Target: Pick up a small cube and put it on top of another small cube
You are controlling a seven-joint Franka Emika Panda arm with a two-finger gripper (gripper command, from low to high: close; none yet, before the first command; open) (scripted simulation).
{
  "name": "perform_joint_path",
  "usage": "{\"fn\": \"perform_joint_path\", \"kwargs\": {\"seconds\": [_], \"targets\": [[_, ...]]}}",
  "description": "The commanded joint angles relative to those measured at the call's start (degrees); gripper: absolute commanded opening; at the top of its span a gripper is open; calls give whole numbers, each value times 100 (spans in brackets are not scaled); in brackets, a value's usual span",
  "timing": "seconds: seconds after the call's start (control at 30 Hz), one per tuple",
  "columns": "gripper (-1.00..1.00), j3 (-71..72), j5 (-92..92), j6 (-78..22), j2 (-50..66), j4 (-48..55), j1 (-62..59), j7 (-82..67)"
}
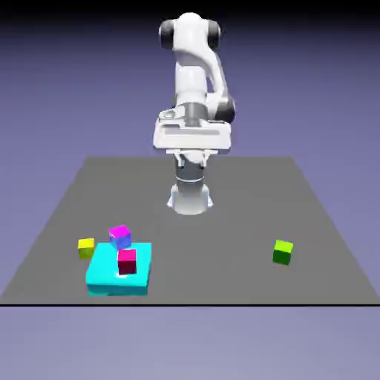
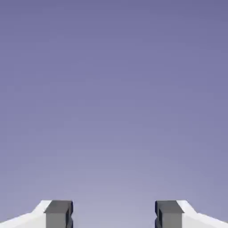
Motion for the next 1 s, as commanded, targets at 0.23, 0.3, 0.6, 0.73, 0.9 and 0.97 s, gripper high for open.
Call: {"fn": "perform_joint_path", "kwargs": {"seconds": [0.23,0.3,0.6,0.73,0.9,0.97], "targets": [[0,-955,777,-1064,1661,842,-557,453],[0,-1194,971,-1330,2077,1053,-697,566],[0,-2268,1846,-2526,3946,2000,-1324,1076],[0,-2745,2234,-3058,4776,2421,-1602,1303],[0,-2575,2739,-2897,5442,2599,-1890,1100],[0,-2261,3127,-2576,5857,2650,-2094,829]]}}
